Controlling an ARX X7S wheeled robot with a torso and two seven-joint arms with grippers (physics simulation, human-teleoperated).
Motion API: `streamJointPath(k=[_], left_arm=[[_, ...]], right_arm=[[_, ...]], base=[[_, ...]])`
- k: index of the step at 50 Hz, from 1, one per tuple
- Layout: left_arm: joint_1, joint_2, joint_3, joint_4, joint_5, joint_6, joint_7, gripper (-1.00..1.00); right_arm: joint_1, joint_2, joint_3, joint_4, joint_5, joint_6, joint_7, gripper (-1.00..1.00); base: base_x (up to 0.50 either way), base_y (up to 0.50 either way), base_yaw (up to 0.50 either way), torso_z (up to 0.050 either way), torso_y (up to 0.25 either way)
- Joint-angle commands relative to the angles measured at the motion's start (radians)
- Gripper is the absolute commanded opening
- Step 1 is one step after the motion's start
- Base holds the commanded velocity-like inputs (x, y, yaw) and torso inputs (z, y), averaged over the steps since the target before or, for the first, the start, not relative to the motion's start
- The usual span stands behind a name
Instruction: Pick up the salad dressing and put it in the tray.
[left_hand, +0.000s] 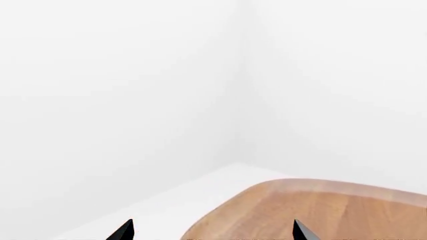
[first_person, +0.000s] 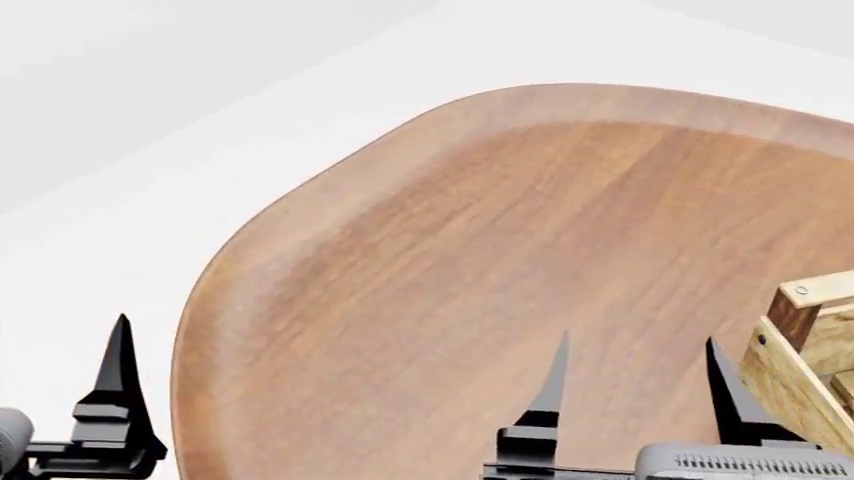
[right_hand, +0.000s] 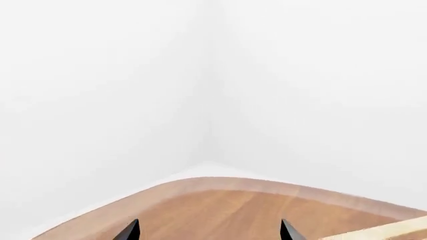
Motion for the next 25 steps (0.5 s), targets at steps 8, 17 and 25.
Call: streamJointPath(k=[8, 17, 25], left_arm=[[0.004, -0.006, 0.018, -0.001, -0.007, -0.004, -0.002, 1.0], [0.003, -0.013, 0.023, -0.003, -0.01, -0.005, 0.0, 1.0], [-0.001, -0.017, 0.028, 0.002, -0.012, -0.011, -0.004, 1.0]], right_arm=[[-0.068, 0.192, -0.025, -0.046, 0.026, 0.114, -0.131, 1.0], [-0.099, 0.314, 0.01, -0.112, 0.115, 0.309, -0.195, 1.0], [-0.161, 0.427, -0.037, -0.099, 0.084, 0.273, -0.282, 1.0]], base=[[0.0, 0.0, 0.0, 0.0, 0.0], [0.0, 0.0, 0.0, 0.0, 0.0], [0.0, 0.0, 0.0, 0.0, 0.0]])
